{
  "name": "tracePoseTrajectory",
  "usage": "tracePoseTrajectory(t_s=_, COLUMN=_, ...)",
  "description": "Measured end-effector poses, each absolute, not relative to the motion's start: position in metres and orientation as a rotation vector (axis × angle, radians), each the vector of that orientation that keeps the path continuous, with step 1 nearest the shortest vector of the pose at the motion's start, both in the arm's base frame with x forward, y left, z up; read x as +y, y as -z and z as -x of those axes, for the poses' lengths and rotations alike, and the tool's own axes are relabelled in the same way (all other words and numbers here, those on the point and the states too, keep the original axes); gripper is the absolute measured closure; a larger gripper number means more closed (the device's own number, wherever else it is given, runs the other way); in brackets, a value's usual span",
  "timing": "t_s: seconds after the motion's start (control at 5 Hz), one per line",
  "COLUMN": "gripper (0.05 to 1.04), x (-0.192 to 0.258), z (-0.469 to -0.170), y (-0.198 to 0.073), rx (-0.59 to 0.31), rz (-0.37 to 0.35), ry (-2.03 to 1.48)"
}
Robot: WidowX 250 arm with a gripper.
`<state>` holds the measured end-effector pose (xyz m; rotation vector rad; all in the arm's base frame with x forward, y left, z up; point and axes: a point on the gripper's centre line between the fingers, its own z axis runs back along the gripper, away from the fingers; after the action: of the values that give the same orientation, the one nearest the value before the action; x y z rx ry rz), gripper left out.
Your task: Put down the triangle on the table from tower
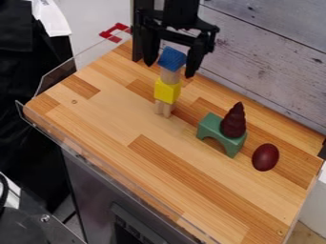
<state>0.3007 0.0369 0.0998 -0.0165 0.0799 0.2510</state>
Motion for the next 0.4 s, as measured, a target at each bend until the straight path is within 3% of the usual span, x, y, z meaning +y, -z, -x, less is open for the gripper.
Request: tracePoseTrajectory(t_s=0.4, gripper=0.084, x=0.0463, z=-0.2979, y=-0.0999, rx=0.089, rz=0.006, ry=-0.288)
